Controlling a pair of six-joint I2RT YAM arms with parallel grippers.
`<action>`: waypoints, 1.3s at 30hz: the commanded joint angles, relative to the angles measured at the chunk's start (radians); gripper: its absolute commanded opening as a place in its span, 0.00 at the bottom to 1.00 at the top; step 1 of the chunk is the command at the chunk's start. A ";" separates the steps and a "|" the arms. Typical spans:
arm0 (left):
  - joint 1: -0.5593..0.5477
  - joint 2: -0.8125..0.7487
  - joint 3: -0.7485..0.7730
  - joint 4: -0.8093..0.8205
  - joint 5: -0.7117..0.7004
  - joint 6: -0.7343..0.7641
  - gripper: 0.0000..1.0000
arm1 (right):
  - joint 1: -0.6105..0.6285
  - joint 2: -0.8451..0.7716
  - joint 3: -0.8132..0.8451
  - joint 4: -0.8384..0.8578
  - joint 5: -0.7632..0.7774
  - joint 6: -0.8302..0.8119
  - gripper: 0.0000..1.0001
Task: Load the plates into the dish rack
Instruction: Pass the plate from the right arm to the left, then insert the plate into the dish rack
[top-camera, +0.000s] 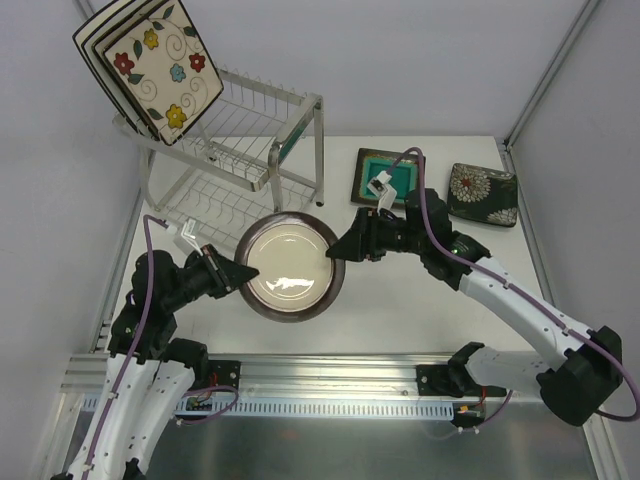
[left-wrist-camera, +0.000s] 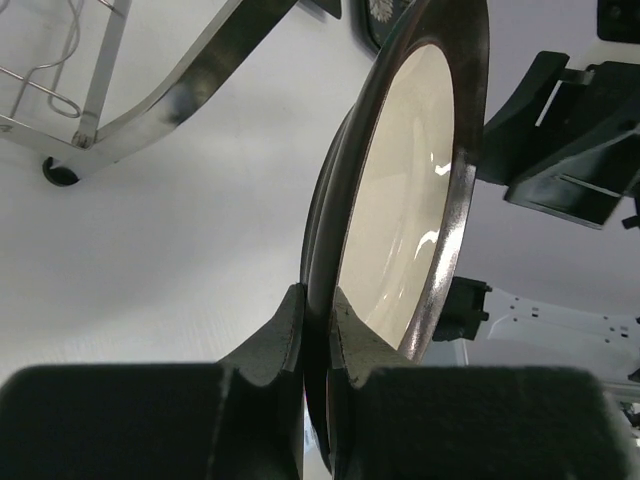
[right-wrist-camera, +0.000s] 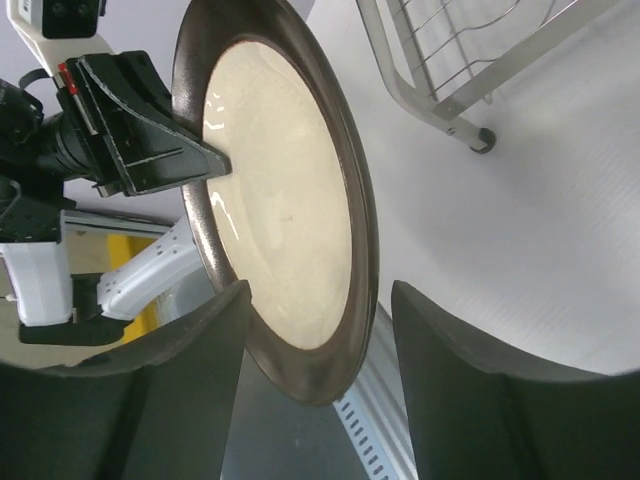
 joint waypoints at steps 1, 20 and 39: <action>-0.012 -0.039 0.072 0.114 -0.006 0.047 0.00 | 0.005 -0.056 0.058 -0.090 0.057 -0.094 0.63; -0.012 -0.038 0.252 0.122 0.084 0.414 0.00 | -0.074 -0.254 0.149 -0.581 0.649 -0.254 1.00; -0.012 0.376 0.874 0.238 0.006 0.392 0.00 | -0.121 -0.377 0.027 -0.679 0.710 -0.266 1.00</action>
